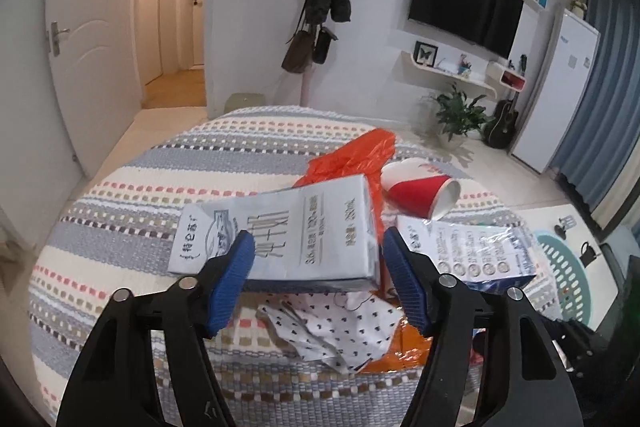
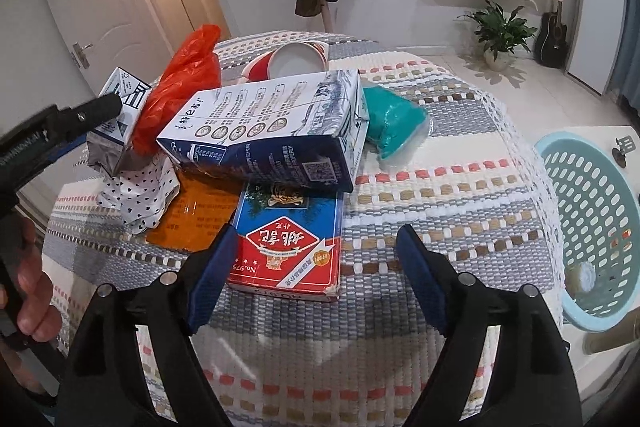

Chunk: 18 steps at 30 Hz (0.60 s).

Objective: Collect trash
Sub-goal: 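Return both tools to the table toward the milk cartons and tiger box, then grasp the white milk carton with the left tool while the right tool grasps the tiger box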

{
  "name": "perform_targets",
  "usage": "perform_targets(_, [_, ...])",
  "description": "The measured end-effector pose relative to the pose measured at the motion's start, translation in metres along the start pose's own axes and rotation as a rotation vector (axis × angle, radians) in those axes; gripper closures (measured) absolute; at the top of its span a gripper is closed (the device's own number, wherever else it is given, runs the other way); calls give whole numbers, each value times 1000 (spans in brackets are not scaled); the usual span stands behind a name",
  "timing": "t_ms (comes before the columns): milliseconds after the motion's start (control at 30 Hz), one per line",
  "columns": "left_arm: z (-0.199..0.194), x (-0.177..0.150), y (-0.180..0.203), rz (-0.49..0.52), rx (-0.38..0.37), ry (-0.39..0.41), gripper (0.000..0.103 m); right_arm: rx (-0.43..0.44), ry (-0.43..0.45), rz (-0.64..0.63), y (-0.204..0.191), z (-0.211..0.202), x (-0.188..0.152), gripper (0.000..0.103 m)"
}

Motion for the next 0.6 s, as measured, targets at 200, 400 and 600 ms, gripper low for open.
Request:
perform_targets(200, [-20, -18, -7, 13, -31, 13, 42, 4, 2, 0, 0, 2, 1, 26])
perform_targets(400, [-42, -49, -41, -14, 28, -5, 42, 8, 2, 1, 1, 2, 1, 26])
perform_targets(600, [-56, -70, -84, -134, 15, -49, 44, 4, 5, -8, -1, 2, 1, 26])
Point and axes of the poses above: each gripper's, at about its wrist camera, not at the fingertips, and z roughly the way its jaws point, y to its right, x to its top, the point moved 1 cm from there along z, roughly the way its jaws point, and after that the axes turned 3 degrees about -x, right-handed, at the moved point
